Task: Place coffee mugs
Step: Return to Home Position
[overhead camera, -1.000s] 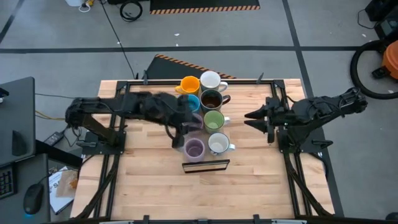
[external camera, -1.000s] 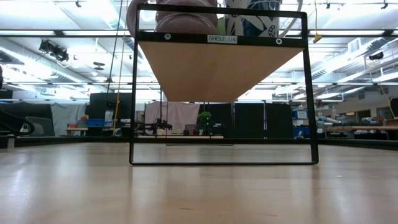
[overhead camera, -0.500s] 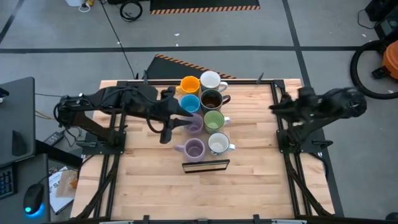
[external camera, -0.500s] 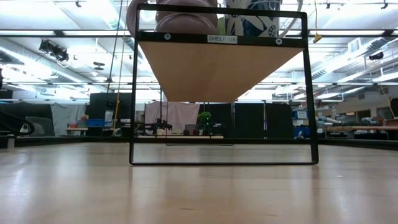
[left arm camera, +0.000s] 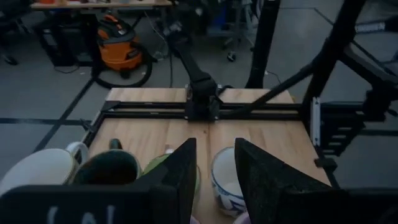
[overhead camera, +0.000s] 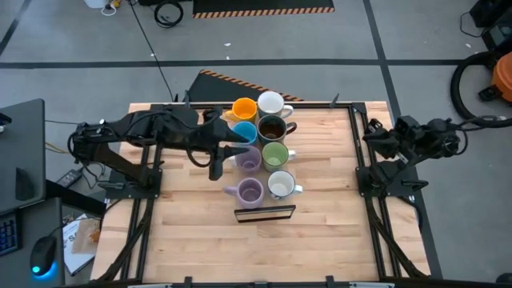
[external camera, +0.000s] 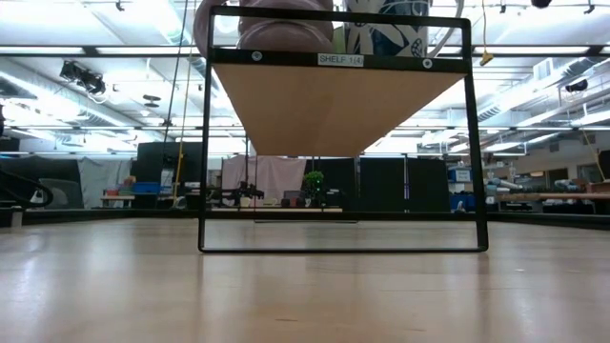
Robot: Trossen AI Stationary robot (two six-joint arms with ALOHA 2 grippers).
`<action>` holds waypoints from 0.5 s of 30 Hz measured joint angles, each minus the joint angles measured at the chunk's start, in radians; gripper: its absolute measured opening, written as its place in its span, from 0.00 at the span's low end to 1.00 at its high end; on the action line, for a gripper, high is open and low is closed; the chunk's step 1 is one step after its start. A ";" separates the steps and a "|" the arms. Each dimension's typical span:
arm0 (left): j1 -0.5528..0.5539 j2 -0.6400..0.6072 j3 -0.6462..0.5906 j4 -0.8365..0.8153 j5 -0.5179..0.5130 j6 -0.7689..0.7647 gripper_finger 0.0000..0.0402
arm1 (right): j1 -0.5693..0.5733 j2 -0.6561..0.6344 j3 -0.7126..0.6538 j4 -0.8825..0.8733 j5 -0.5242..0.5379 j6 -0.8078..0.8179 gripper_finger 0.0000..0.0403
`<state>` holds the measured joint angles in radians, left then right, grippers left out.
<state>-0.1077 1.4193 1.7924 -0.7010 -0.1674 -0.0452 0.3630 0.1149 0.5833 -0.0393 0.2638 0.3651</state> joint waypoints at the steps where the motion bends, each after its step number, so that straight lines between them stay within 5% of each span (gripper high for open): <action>1: 0.000 0.000 0.000 0.006 -0.009 -0.002 0.29 | 0.000 -0.013 -0.022 0.016 0.000 -0.004 0.20; 15: 0.000 0.000 0.000 0.047 -0.063 -0.078 0.29 | -0.001 -0.112 -0.263 0.208 0.070 -0.051 0.08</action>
<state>-0.1076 1.4193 1.7924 -0.6537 -0.2306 -0.1232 0.3617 0.0026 0.3201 0.1687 0.3341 0.3141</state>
